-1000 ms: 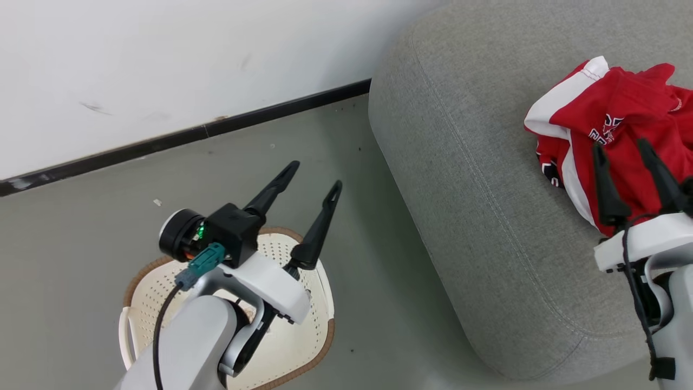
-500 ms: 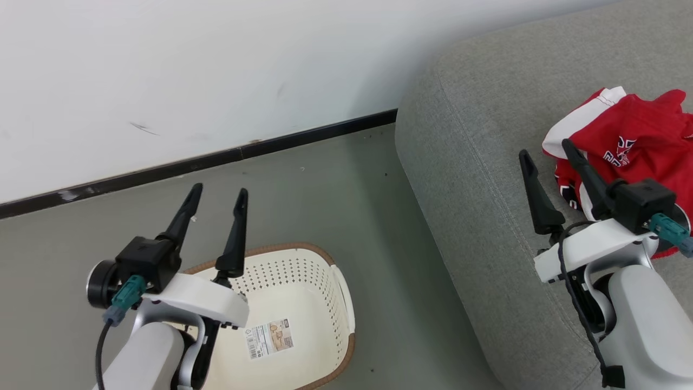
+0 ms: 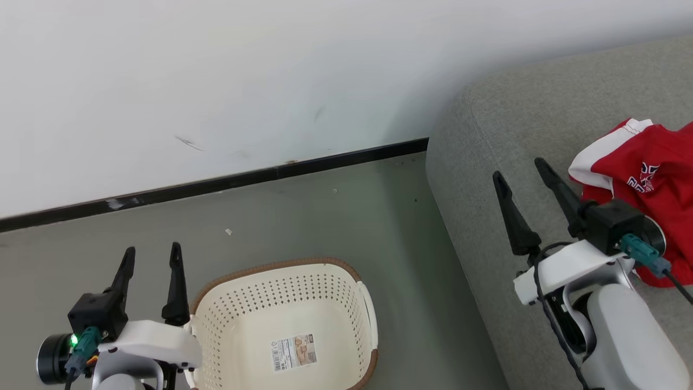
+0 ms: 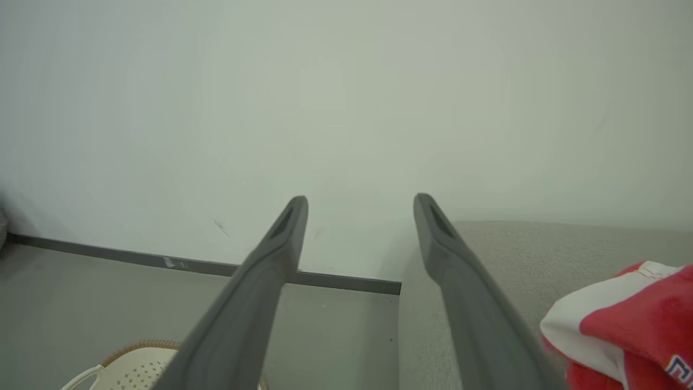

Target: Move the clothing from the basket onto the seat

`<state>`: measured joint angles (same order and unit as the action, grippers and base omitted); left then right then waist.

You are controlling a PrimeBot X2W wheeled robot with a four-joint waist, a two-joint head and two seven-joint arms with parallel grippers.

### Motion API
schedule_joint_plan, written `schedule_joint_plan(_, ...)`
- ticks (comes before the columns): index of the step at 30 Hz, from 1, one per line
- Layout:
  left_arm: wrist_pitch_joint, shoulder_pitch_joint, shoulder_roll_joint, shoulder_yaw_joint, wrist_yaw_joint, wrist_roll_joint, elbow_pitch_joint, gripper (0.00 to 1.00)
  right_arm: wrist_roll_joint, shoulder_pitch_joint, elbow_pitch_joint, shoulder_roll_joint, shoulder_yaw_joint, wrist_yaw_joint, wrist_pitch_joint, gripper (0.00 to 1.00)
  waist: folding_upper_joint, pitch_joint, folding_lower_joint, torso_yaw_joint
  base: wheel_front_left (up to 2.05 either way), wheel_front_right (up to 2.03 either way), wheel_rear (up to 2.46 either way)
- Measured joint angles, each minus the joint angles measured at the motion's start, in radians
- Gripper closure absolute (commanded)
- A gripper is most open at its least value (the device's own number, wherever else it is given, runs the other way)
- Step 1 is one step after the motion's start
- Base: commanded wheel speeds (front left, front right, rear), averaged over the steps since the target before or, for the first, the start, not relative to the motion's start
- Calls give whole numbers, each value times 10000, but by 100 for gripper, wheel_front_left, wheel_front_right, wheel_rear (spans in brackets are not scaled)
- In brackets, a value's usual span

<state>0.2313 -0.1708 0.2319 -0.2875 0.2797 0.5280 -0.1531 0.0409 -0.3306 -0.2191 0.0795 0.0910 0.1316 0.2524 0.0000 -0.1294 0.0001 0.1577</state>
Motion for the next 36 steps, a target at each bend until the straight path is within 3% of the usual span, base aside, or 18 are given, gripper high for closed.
schedule_joint_plan(9, 86, 668, -35, 405, 261, 186, -121, 0, -197, 923, 174, -159, -23, 0, 0, 0, 0, 486, 0, -360, 0, 0, 0)
schedule_joint_plan(36, 167, 1533, -42, 462, 178, 171, -142, 0, -169, 3112, 813, -360, -546, 0, 0, 0, 0, 1614, 0, -781, 0, 0, 0)
